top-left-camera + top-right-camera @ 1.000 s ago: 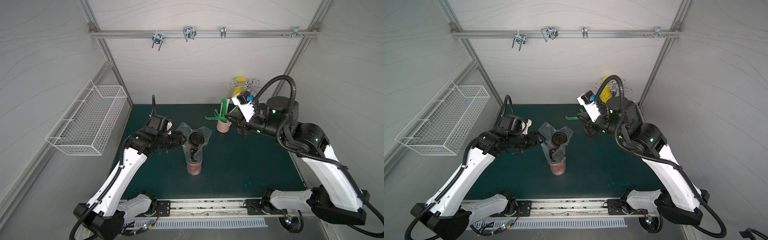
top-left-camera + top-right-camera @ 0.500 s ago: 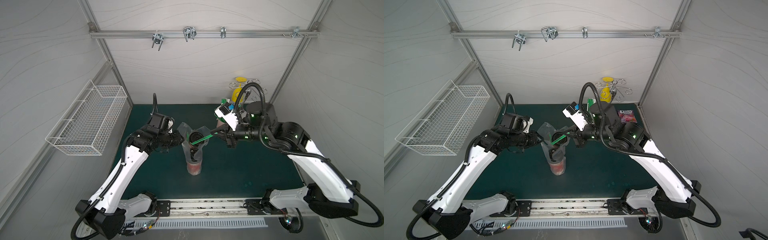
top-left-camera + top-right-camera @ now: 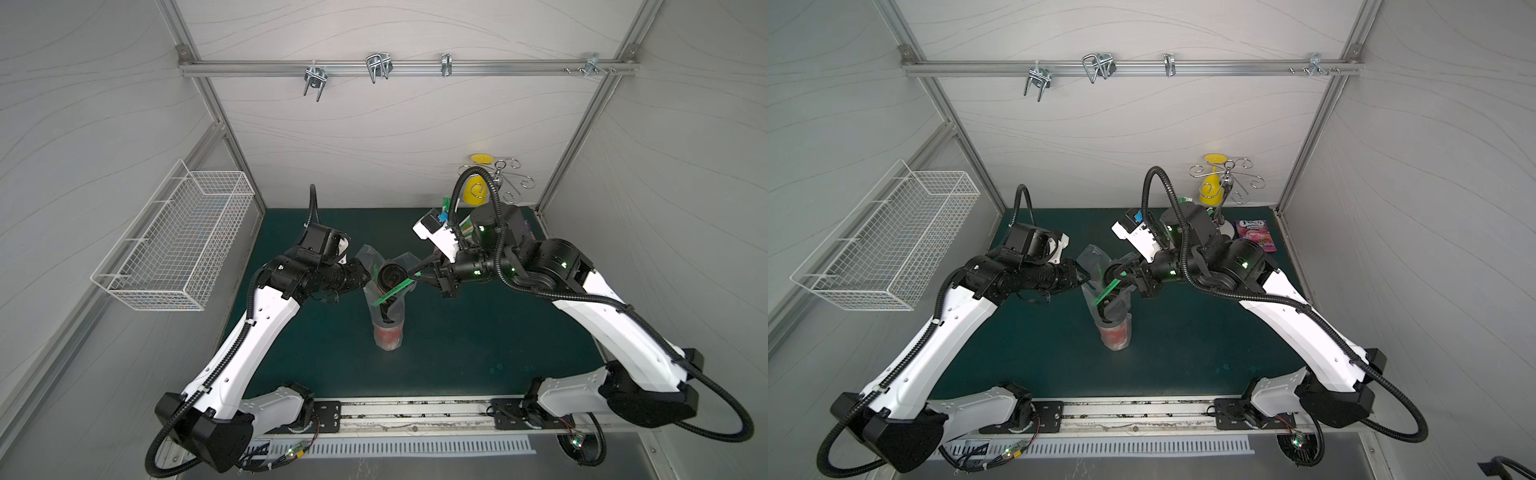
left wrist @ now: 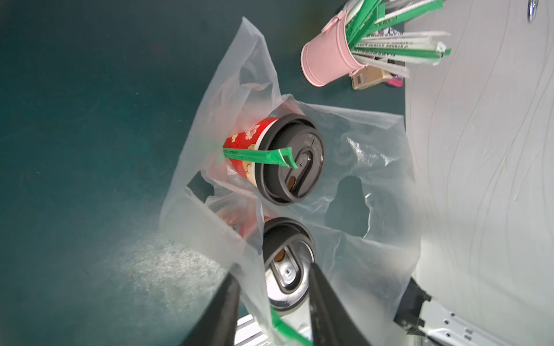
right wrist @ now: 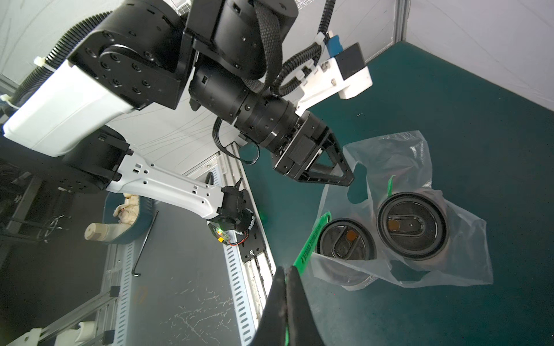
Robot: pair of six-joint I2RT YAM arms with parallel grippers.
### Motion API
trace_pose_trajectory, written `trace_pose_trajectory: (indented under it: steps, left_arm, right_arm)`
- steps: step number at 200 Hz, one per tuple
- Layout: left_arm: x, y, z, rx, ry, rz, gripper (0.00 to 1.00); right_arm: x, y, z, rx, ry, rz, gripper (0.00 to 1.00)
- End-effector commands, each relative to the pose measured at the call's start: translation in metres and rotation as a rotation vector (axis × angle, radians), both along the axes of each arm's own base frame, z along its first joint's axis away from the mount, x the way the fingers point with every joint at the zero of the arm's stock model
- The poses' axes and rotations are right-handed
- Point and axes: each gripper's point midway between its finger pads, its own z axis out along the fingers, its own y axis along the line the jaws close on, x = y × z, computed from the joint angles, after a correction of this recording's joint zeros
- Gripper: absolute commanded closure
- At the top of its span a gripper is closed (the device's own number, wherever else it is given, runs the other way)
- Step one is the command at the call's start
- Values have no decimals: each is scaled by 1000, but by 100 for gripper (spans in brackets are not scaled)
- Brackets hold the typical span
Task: Pack milk tea into plastic carrier bags
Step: Place the straw in the plastic carrier bag.
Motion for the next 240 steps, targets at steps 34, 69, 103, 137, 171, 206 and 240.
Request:
trace_pose_trajectory:
  steps: [34,69,103,137,171,206,240]
  left_arm:
    - [14,-6,21,-14,-66,-11,83]
    - [16,-7,24,-16,-71,-14,90]
    - [16,-8,24,-24,-70,-13,97]
    - [16,-8,24,-23,-69,-9,100]
    - [17,-10,28,-39,-73,-12,100]
    - [17,-13,31,-59,-78,-17,100]
    - [17,-15,33,-71,-80,-22,100]
  right_arm:
    - [12,5,-10,-4,86,-24,100]
    - [20,9,-19,-42,108,-44,100]
    - [29,14,-26,-67,124,-72,100]
    - [37,13,-34,-118,143,-121,100]
    - [40,11,-40,-174,130,-162,100]
    - [40,15,-35,-176,124,-179,100]
    - [31,22,-20,-125,122,-136,100]
